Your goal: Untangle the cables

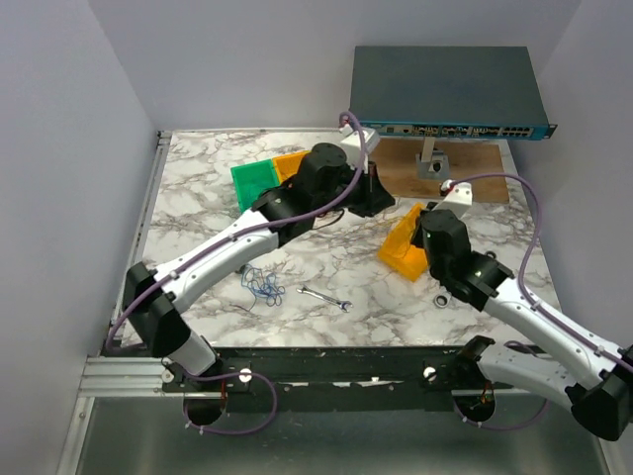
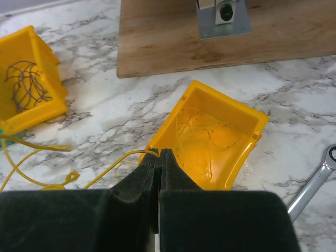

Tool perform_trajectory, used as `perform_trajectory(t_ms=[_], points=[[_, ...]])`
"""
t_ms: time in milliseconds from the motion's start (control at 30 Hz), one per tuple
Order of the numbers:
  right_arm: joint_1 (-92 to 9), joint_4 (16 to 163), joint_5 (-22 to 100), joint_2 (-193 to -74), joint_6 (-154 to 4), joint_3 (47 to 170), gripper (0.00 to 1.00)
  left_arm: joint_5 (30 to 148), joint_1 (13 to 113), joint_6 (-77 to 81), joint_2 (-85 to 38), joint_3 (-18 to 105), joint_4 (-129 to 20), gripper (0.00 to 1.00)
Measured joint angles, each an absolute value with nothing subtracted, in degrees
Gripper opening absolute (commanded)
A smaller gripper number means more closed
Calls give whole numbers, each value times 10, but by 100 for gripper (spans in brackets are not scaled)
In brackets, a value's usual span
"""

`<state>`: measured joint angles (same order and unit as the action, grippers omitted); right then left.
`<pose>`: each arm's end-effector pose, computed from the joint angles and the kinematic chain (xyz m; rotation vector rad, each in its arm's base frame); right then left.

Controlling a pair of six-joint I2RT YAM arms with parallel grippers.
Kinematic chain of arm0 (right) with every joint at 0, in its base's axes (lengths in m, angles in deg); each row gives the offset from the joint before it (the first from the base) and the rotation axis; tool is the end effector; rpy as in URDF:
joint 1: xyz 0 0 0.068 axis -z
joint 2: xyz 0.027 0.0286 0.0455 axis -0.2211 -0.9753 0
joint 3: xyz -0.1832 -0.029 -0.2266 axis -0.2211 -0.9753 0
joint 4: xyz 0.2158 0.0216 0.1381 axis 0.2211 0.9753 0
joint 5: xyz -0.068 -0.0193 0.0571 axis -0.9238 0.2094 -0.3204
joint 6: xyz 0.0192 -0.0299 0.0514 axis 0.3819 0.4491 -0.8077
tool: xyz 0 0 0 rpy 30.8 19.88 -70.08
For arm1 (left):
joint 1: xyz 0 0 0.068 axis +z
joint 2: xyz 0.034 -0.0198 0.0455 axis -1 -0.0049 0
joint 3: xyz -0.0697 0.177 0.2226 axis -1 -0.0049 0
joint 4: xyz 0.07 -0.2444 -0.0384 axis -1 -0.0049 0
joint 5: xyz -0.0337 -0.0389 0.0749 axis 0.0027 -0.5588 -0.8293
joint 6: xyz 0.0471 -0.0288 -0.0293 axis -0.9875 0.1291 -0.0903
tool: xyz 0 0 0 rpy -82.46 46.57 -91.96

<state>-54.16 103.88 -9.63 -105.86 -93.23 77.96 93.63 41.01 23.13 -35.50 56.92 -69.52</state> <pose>0.1682 0.1064 0.3239 0.1881 1.8622 0.0879 0.2318 -0.2801 0.4219 0.4485 1.9341 -1.1752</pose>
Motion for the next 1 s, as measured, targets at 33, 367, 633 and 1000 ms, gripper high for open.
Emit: perform_trajectory(t_ms=[33, 367, 633, 1000], points=[[-527, 1038, -91, -1075, -932, 780, 1, 937, 407, 232, -372, 575, -691, 0], [-410, 1009, -30, -1138, -930, 780, 1, 952, 378, 240, -531, 634, -657, 0], [-340, 961, 10, -1179, -928, 777, 1, 966, 371, 247, -640, 735, -659, 0], [-306, 909, 57, -1305, -949, 765, 1, 972, 394, 266, -750, 794, -680, 0]])
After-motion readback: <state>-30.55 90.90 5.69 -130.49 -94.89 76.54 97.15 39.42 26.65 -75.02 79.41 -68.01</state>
